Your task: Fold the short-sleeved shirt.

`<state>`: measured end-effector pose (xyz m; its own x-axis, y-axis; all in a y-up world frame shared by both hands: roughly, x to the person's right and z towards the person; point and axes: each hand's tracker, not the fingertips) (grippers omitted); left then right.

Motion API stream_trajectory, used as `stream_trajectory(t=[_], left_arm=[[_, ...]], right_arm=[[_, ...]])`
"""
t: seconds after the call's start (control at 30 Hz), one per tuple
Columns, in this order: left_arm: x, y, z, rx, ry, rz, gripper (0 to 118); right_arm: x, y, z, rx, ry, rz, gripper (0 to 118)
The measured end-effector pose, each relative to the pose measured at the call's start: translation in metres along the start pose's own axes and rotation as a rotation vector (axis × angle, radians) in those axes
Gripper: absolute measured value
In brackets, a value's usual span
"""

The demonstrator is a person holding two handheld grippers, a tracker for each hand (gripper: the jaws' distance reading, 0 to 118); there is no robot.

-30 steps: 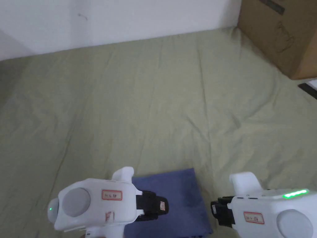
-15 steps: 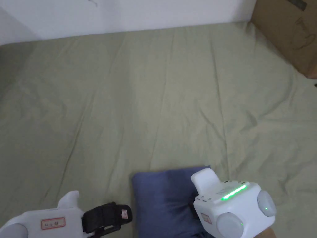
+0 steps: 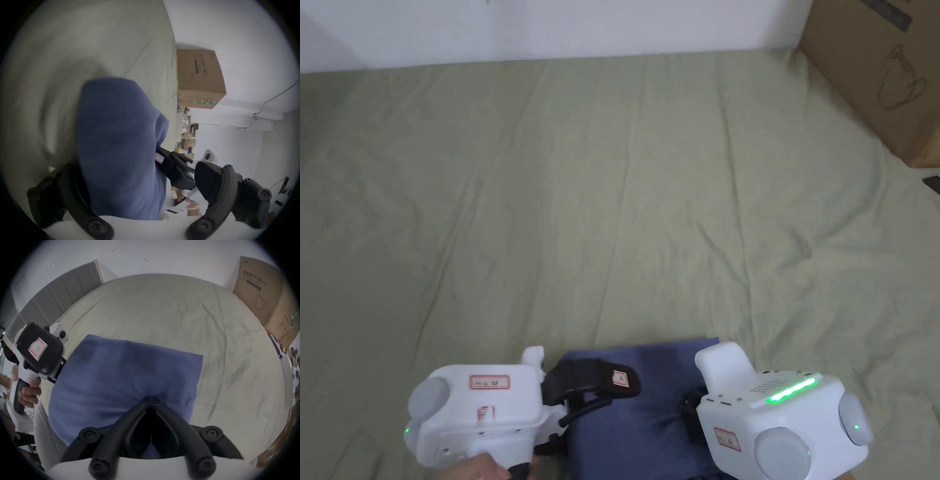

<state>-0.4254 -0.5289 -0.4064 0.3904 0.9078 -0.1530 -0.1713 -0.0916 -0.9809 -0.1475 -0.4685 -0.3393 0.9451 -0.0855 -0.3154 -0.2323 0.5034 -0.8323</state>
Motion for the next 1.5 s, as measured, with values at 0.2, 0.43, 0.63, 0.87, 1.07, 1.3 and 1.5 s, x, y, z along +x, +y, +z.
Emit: stream_trajectory(t=[0.2,0.43,0.63,0.87,1.07,1.3,1.5], left_arm=[[-0.004,-0.012,0.021,0.096,0.191,-0.062,30],[-0.017,-0.011,0.073,0.120,0.161,-0.031,27],[-0.011,-0.004,0.179,0.226,0.461,-0.090,27],[0.002,0.015,0.257,0.242,0.839,-0.166,27],[-0.006,0.035,0.290,0.258,1.127,-0.174,27],[-0.008,0.028,0.314,0.312,1.266,-0.157,31],[0.021,0.006,0.328,0.539,1.207,-0.141,109]], right_arm=[[0.005,0.003,0.006,-0.003,0.028,-0.046,0],[0.013,0.007,0.037,0.115,0.113,-0.166,0],[0.020,0.003,0.067,0.218,0.058,-0.164,0],[0.027,-0.008,0.093,0.325,-0.010,-0.201,0],[0.041,-0.018,0.093,0.301,-0.040,-0.206,0],[0.049,-0.019,0.095,0.285,-0.060,-0.223,0],[0.046,-0.010,0.094,0.286,-0.040,-0.216,0]])
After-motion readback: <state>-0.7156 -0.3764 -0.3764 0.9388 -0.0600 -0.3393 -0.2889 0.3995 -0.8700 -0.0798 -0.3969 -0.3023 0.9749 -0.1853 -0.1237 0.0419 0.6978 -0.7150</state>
